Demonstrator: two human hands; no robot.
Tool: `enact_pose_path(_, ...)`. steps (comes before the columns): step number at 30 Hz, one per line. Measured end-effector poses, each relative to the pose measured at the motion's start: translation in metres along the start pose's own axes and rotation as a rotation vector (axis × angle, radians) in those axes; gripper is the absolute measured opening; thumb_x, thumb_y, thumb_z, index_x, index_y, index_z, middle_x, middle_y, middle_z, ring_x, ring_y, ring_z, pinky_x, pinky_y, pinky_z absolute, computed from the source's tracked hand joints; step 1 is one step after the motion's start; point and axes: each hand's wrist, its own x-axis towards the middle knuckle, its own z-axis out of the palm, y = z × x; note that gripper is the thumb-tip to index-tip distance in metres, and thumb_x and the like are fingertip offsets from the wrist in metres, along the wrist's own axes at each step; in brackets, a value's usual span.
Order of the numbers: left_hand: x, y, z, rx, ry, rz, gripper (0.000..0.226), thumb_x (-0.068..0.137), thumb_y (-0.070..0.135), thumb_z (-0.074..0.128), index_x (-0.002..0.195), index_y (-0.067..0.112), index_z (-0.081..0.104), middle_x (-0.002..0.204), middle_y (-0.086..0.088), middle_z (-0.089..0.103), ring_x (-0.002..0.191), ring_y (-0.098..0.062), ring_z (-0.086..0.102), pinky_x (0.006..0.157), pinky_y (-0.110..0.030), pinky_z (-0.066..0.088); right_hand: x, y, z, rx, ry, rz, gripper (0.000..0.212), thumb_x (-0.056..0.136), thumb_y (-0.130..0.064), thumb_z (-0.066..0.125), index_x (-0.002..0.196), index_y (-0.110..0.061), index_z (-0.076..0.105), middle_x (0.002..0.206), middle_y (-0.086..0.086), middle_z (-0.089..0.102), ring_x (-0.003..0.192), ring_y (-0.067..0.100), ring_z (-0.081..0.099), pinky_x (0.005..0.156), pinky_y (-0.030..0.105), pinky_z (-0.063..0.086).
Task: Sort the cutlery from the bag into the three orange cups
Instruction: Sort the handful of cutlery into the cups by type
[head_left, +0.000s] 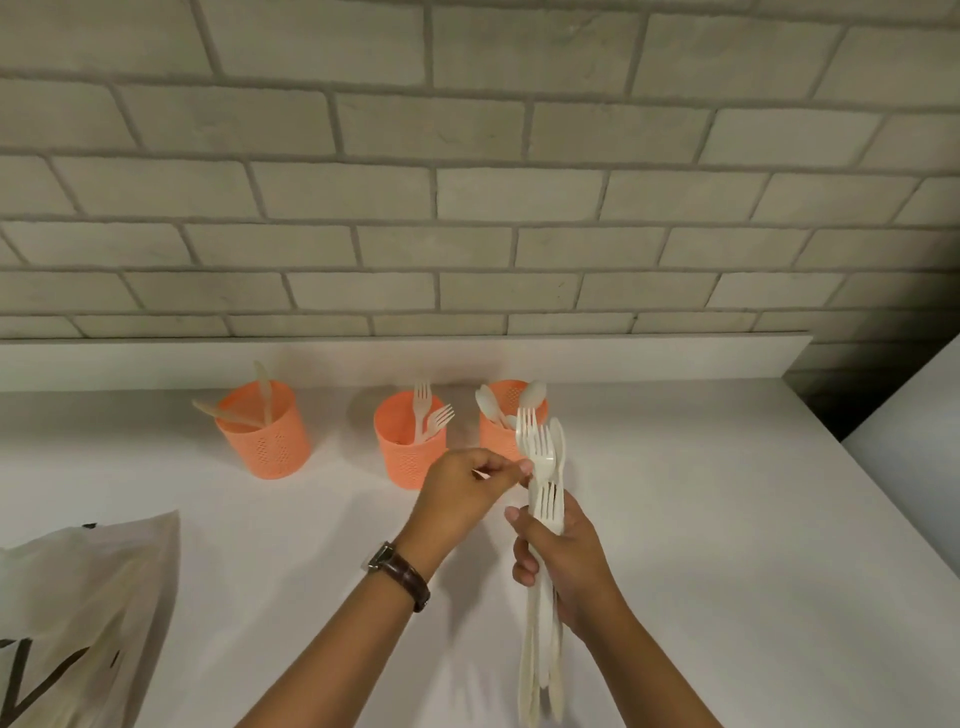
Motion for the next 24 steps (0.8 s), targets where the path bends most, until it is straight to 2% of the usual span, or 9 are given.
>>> enact_pose_path(3, -0.002, -0.001, 0.009, -0.035, 0.002, -0.013, 0.013, 0.072, 0.032, 0.077, 0.074, 0.021, 0.07, 0.065, 0.014, 0.062, 0.059, 0.008, 0.055, 0.058, -0.005, 0.04, -0.001, -0.001, 0.003, -0.042, -0.006, 0.006, 0.022, 0.087, -0.002, 0.062, 0.105, -0.014, 0.054, 0.066, 0.009, 0.05, 0.043, 0.014, 0.043, 0.042, 0.024, 0.04)
enact_pose_path(6, -0.002, 0.004, 0.009, -0.041, -0.008, -0.035, 0.012, 0.072, 0.03, 0.077, 0.077, 0.022, 0.069, 0.068, 0.012, 0.064, 0.06, 0.005, 0.058, 0.056, -0.004, 0.042, -0.002, -0.001, 0.002, -0.084, -0.016, 0.012, 0.021, 0.087, -0.001, 0.06, 0.105, -0.011, 0.054, 0.067, 0.008, 0.052, 0.045, 0.015, 0.044, 0.043, 0.026, 0.042)
enact_pose_path(8, 0.0, 0.009, 0.007, -0.051, -0.016, -0.094, 0.018, 0.073, 0.032, 0.076, 0.085, 0.021, 0.069, 0.069, 0.009, 0.066, 0.062, -0.001, 0.059, 0.057, -0.009, 0.044, -0.002, -0.001, 0.003, -0.127, -0.03, 0.0, 0.023, 0.087, -0.002, 0.06, 0.108, -0.009, 0.053, 0.07, 0.009, 0.053, 0.047, 0.016, 0.045, 0.045, 0.027, 0.043)
enact_pose_path(10, -0.001, 0.012, 0.006, -0.098, 0.0, -0.176, 0.033, 0.07, 0.034, 0.078, 0.095, 0.019, 0.064, 0.076, 0.002, 0.068, 0.063, -0.006, 0.062, 0.059, -0.016, 0.045, -0.003, -0.002, 0.005, -0.151, -0.025, -0.025, 0.022, 0.087, -0.005, 0.062, 0.105, -0.014, 0.055, 0.071, 0.008, 0.055, 0.048, 0.017, 0.046, 0.046, 0.028, 0.044)
enact_pose_path(13, -0.005, 0.011, 0.007, -0.186, 0.012, -0.244, 0.042, 0.068, 0.029, 0.081, 0.101, 0.018, 0.056, 0.082, -0.005, 0.07, 0.067, -0.013, 0.066, 0.06, -0.021, 0.049, -0.003, -0.003, 0.008, -0.153, -0.009, -0.068, 0.022, 0.086, -0.008, 0.065, 0.102, -0.02, 0.057, 0.065, 0.004, 0.058, 0.047, 0.017, 0.046, 0.046, 0.029, 0.044)
enact_pose_path(18, -0.008, 0.013, 0.004, -0.338, 0.058, -0.247, 0.018, 0.075, 0.018, 0.075, 0.087, 0.006, 0.068, 0.077, -0.005, 0.071, 0.062, -0.01, 0.065, 0.055, -0.018, 0.053, -0.005, -0.002, 0.006, -0.191, -0.045, -0.086, 0.024, 0.086, -0.011, 0.067, 0.105, -0.018, 0.055, 0.065, 0.001, 0.059, 0.046, 0.015, 0.047, 0.045, 0.027, 0.044)
enact_pose_path(21, -0.006, 0.01, -0.001, -0.382, 0.039, -0.214, 0.014, 0.075, 0.014, 0.075, 0.086, 0.006, 0.07, 0.082, -0.008, 0.071, 0.066, -0.011, 0.067, 0.059, -0.021, 0.056, -0.008, -0.001, 0.004, -0.198, -0.073, -0.079, 0.024, 0.086, -0.008, 0.065, 0.105, -0.016, 0.054, 0.062, -0.001, 0.055, 0.046, 0.014, 0.046, 0.045, 0.027, 0.044)
enact_pose_path(24, -0.005, 0.011, 0.0, -0.387, 0.039, -0.169, 0.01, 0.076, 0.01, 0.074, 0.083, 0.007, 0.068, 0.075, -0.005, 0.07, 0.06, -0.008, 0.065, 0.06, -0.019, 0.055, -0.008, -0.003, 0.002, -0.202, -0.098, -0.074, 0.023, 0.086, -0.006, 0.064, 0.105, -0.013, 0.052, 0.063, 0.003, 0.051, 0.045, 0.015, 0.044, 0.045, 0.027, 0.043)
